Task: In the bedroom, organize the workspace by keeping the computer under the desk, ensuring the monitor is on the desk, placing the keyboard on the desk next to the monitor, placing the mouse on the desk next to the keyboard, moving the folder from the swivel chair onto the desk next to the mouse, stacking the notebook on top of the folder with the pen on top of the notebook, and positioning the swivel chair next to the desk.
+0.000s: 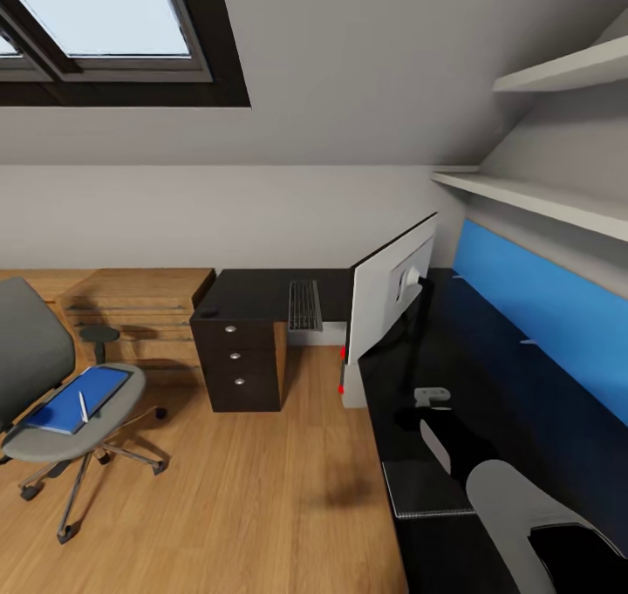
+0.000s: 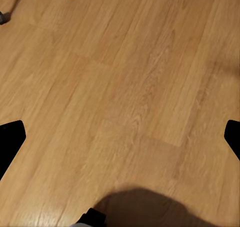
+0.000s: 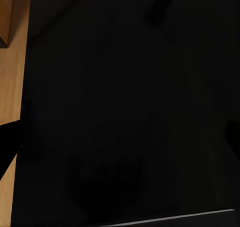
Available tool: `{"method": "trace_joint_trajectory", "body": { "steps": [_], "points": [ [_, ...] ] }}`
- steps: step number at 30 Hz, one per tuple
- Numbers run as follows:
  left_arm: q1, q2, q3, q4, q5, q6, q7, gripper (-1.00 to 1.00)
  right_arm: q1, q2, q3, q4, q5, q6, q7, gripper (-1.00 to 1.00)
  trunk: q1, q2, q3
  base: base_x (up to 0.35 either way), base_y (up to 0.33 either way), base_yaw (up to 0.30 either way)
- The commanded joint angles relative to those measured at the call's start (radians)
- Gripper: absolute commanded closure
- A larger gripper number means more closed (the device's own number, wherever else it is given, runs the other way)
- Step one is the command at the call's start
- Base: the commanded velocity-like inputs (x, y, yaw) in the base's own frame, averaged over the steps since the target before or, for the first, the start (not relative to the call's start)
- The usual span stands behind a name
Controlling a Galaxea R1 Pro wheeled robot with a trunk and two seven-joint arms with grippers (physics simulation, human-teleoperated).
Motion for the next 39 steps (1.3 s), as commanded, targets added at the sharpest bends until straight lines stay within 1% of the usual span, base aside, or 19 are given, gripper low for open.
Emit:
{"method": "trace_joint_trajectory", "body": {
  "steps": [1, 4, 7, 21, 31, 39],
  "points": [
    [-0.001, 0.001, -0.007, 0.0, 0.01, -0.007, 0.006, -1.0, -0.001, -0.002, 0.008, -0.002, -0.011, 0.006, -0.007, -1.0, 0.004, -0.008, -0.005, 0.0, 0.0, 0.0],
    [-0.001, -0.001, -0.008, 0.0, 0.008, -0.008, 0.007, -1.0, -0.001, -0.009, 0.007, 0.0, -0.011, 0.006, -0.006, -1.0, 0.016, -0.029, -0.014, 0.0, 0.0, 0.0],
    [-0.001, -0.001, -0.007, 0.0, 0.008, -0.009, 0.007, -1.0, -0.001, -0.01, 0.007, 0.001, -0.011, 0.006, -0.006, -1.0, 0.027, -0.05, -0.023, 0.0, 0.0, 0.0],
    [-0.001, 0.0, -0.006, 0.0, 0.008, -0.009, 0.007, -1.0, -0.001, -0.011, 0.006, 0.008, -0.01, 0.008, -0.006, -1.0, 0.081, -0.148, -0.067, 0.0, 0.0, 0.0],
    [-0.001, -0.001, -0.006, 0.002, 0.01, -0.009, 0.007, -1.0, -0.001, -0.011, 0.006, 0.013, -0.01, 0.025, -0.008, -1.0, 0.119, -0.218, -0.099, 0.0, 0.0, 0.0],
    [-0.001, 0.0, -0.005, 0.003, 0.011, -0.009, 0.007, -1.0, -0.001, -0.012, 0.005, 0.073, -0.009, 0.028, -0.009, -1.0, 0.15, -0.274, -0.124, 0.0, 0.0, 0.0]
  ]
}}
